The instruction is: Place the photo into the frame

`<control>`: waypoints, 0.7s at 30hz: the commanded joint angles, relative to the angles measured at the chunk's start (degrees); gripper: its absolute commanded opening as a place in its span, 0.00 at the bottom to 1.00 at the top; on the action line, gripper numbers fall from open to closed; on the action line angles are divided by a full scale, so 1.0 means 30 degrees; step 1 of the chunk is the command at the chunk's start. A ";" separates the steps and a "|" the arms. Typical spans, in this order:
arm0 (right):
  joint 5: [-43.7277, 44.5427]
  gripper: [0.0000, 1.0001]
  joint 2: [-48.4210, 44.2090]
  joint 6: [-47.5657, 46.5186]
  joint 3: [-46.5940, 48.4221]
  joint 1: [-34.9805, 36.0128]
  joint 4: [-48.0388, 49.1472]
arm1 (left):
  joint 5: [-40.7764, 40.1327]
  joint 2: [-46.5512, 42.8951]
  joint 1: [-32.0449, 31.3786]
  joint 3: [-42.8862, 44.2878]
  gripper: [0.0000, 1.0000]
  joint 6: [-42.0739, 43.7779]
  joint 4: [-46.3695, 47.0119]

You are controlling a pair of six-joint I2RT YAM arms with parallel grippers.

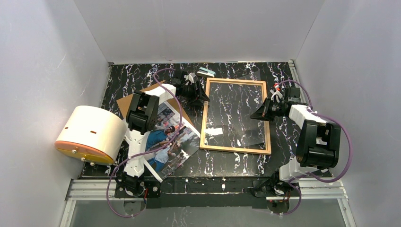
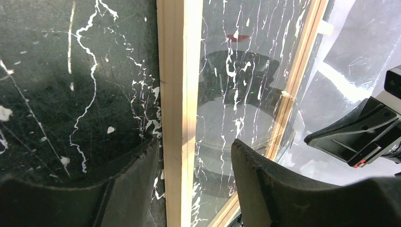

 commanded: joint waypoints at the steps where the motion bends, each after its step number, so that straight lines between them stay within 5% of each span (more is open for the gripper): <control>1: 0.0220 0.01 -0.0881 0.0087 -0.0112 -0.0229 0.0526 | -0.0745 0.1130 -0.0355 0.0071 0.57 0.0823 -0.1619; 21: -0.1473 0.02 -0.0408 0.0695 -0.0779 -0.0507 0.1914 | -0.0590 0.1517 -0.0371 0.0343 0.57 0.0825 -0.1726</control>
